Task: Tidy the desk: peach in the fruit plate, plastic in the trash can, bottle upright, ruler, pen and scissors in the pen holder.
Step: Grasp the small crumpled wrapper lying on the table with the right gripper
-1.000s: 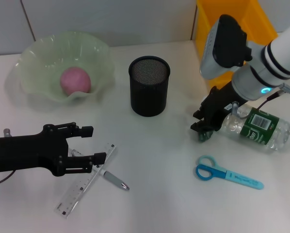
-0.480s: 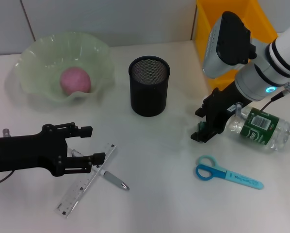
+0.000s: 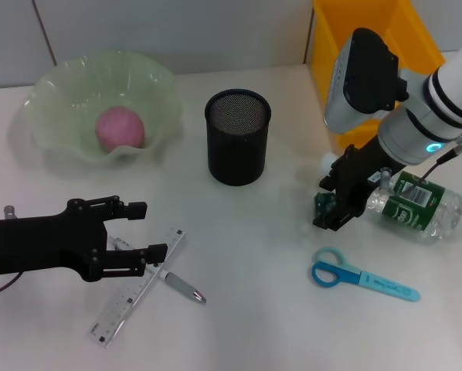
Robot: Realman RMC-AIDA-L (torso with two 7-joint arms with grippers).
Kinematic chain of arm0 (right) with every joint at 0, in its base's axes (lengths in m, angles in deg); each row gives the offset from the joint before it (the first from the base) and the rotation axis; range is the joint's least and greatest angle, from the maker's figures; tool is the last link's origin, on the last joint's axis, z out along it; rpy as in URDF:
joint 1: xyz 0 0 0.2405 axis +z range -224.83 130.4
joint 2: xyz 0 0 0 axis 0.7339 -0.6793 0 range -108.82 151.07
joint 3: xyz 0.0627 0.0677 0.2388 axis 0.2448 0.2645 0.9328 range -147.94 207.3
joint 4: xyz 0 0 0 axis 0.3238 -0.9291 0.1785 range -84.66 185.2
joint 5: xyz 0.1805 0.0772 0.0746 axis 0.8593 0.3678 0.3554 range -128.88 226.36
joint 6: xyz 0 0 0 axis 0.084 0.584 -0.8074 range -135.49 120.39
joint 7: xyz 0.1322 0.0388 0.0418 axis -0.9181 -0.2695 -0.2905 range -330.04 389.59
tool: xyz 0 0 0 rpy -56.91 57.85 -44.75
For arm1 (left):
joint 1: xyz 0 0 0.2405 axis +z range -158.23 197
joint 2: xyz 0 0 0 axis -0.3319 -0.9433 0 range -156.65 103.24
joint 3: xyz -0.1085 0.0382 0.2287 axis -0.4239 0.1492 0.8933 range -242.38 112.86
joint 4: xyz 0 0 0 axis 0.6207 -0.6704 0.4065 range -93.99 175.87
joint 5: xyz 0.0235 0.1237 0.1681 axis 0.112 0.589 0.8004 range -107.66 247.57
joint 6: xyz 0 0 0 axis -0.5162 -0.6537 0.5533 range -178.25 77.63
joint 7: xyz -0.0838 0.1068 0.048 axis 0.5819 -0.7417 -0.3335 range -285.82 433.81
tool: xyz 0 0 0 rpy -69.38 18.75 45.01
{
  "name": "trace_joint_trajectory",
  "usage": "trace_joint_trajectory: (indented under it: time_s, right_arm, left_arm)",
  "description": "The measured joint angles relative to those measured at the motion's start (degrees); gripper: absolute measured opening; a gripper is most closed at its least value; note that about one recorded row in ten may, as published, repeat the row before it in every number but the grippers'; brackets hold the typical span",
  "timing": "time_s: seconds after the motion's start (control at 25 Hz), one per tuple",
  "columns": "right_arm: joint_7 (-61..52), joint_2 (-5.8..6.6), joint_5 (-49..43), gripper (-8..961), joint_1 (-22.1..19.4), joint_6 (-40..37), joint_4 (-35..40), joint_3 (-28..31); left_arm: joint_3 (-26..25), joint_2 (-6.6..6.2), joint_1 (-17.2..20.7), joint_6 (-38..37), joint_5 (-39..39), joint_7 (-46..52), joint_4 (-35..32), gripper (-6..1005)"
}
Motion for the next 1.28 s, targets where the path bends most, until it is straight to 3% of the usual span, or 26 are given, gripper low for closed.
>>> trace_joint_trajectory:
  time_s: [1.28]
  right_arm:
    - [-1.4, -0.09, -0.3, 589, 0.4, 3.4, -2.8, -2.2]
  left_arm:
    - [0.0, -0.02, 0.4, -0.2, -0.3, 0.0, 0.0, 812]
